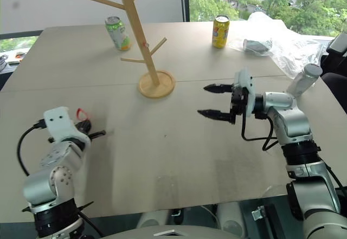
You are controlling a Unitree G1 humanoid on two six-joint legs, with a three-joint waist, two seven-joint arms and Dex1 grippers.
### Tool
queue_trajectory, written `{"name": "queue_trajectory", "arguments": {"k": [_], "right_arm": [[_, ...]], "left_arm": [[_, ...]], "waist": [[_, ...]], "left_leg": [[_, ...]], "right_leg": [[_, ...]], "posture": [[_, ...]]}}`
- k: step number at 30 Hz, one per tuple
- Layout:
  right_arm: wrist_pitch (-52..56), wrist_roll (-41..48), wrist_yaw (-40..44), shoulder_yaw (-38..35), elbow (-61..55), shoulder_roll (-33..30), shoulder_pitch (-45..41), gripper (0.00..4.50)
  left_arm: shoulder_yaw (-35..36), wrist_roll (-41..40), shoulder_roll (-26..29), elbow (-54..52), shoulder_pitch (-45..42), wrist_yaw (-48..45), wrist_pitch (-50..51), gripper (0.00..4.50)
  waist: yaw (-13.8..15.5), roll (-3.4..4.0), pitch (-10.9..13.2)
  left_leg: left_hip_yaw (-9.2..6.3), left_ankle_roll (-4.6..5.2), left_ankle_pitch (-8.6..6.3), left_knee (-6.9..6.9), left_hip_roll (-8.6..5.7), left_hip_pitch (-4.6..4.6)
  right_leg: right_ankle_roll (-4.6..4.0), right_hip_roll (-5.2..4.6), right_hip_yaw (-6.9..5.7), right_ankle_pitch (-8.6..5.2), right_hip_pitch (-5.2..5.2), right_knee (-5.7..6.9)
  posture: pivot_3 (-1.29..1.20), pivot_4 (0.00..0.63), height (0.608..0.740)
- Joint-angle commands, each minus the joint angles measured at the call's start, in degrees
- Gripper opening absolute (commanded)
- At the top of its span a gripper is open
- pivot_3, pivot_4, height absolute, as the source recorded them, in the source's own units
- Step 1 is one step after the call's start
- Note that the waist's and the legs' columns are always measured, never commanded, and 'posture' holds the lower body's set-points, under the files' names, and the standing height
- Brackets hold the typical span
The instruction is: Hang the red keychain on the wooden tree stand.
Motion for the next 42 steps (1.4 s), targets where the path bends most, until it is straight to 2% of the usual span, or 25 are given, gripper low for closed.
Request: {"name": "queue_trajectory", "arguments": {"k": [1,4,9,15,30,42], "right_arm": [[-1.97,0.82,-4.01,-5.0,0.97,0.36,-3.55,4.5],[-2.31,0.64,-8.21,-7.68,2.53,0.72,-6.35,4.5],[1.63,2.33,-7.79,-8.45,0.17,-1.35,-6.93,4.5],[5.42,4.54,-6.33,-8.12,-3.55,-2.91,-6.66,4.5],[7.06,5.01,-6.5,-7.97,-7.16,-3.09,-5.46,4.5],[5.76,3.86,-6.02,-7.66,-5.79,-3.14,-5.9,4.5]], "left_arm": [[-5.0,1.18,-1.8,-7.23,0.24,-1.98,-10.16,0.04],[-13.68,5.52,-2.62,-10.39,3.15,-5.51,-22.78,0.04],[-23.5,12.19,-3.71,-9.85,2.89,-7.24,-37.04,0.04],[-28.52,16.23,-5.22,-4.24,-3.06,-7.54,-43.58,0.04],[-29.65,21.12,-8.69,4.83,-12.5,-5.89,-48.05,0.04],[-26.66,23.76,-9.41,11.79,-16.16,-1.79,-44.08,0.04]], "waist": [[-0.02,0.0,0.0],[-0.09,0.01,0.0],[-0.09,0.01,0.0],[-0.04,0.03,0.0],[-0.06,0.02,0.0],[-0.04,0.02,0.01]], "left_leg": [[0.0,0.0,0.0,0.0,-0.01,-0.01],[0.03,0.0,-0.01,0.0,-0.01,-0.02],[0.08,0.03,-0.02,-0.03,0.0,-0.02],[0.07,0.06,-0.01,-0.03,-0.01,-0.03],[0.04,0.07,-0.01,-0.01,-0.06,-0.06],[0.02,0.06,0.0,0.0,-0.07,-0.06]], "right_leg": [[-0.02,-0.02,0.0,-0.01,0.0,0.0],[-0.06,-0.05,0.02,-0.02,-0.01,-0.04],[-0.14,-0.08,0.04,-0.06,-0.04,-0.05],[-0.11,-0.04,0.03,-0.05,-0.04,-0.04],[0.14,0.06,0.02,0.07,-0.04,-0.03],[0.15,0.08,0.0,0.06,-0.04,-0.03]], "posture": [[0.0,0.15,0.74],[0.0,0.15,0.74],[0.0,0.15,0.74],[0.0,0.15,0.74],[0.0,0.15,0.74],[0.0,0.15,0.74]]}}
